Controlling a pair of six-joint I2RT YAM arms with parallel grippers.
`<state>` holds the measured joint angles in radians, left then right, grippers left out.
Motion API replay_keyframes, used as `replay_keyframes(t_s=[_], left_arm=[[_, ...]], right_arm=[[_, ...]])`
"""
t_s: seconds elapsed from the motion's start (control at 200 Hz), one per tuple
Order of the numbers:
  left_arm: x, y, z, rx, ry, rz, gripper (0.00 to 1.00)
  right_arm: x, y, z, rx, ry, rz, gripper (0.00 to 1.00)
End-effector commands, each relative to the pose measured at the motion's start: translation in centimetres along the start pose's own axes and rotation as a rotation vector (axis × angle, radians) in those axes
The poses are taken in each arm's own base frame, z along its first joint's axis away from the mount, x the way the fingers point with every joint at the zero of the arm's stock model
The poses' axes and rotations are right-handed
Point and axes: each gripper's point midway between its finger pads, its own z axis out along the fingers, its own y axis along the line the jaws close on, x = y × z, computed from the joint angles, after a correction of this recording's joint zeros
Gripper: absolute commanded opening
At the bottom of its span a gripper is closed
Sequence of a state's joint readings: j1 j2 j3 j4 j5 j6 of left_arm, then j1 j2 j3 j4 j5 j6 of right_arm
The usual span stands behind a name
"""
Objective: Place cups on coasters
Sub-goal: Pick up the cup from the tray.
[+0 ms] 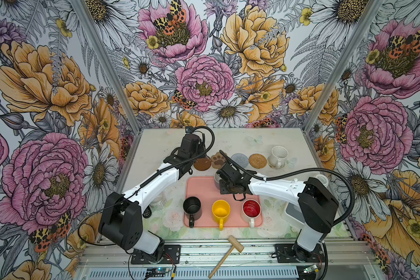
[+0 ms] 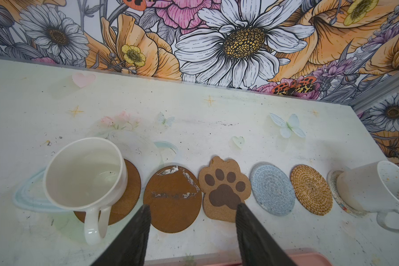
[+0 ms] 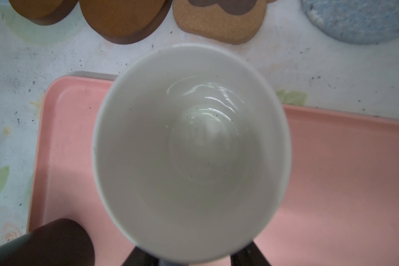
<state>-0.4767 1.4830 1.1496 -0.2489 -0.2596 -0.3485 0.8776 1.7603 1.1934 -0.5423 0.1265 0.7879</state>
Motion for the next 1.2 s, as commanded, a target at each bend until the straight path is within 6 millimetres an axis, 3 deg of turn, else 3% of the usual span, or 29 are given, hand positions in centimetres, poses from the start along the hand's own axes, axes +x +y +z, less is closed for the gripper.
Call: replay_keyframes(t_s=[0.0, 0.315, 0.43, 0.54, 0.816, 1.196], left_arm=[[0.3, 0.0, 0.4, 0.015, 0.006, -0.003, 0.61], [0.4, 0.1, 0.7, 0.015, 0.011, -0.006, 0.61], [0.5, 0.1, 0.7, 0.014, 0.013, -0.006, 0.61], [0.4, 0.2, 0.8, 0.012, 0.012, -0.007, 0.61], [0.4, 0.3, 0.8, 0.01, 0.009, -0.01, 0.61], [0.3, 0.6, 0.8, 0.006, 0.009, -0.014, 0.61]], right_arm=[[-1.0, -0.3, 0.6, 0.023, -0.017, 0.003, 0.46], [-0.8, -0.5, 1.3, 0.031, -0.005, 0.011, 0.37], [-1.0, -0.5, 1.3, 0.031, -0.007, 0.009, 0.23], [-1.4, -0.3, 1.0, 0.024, -0.017, -0.003, 0.0], [-2.8, -0.2, -1.2, 0.009, -0.077, -0.038, 0.0], [-5.6, -3.6, -5.9, 0.084, -0.187, -0.049, 0.0]])
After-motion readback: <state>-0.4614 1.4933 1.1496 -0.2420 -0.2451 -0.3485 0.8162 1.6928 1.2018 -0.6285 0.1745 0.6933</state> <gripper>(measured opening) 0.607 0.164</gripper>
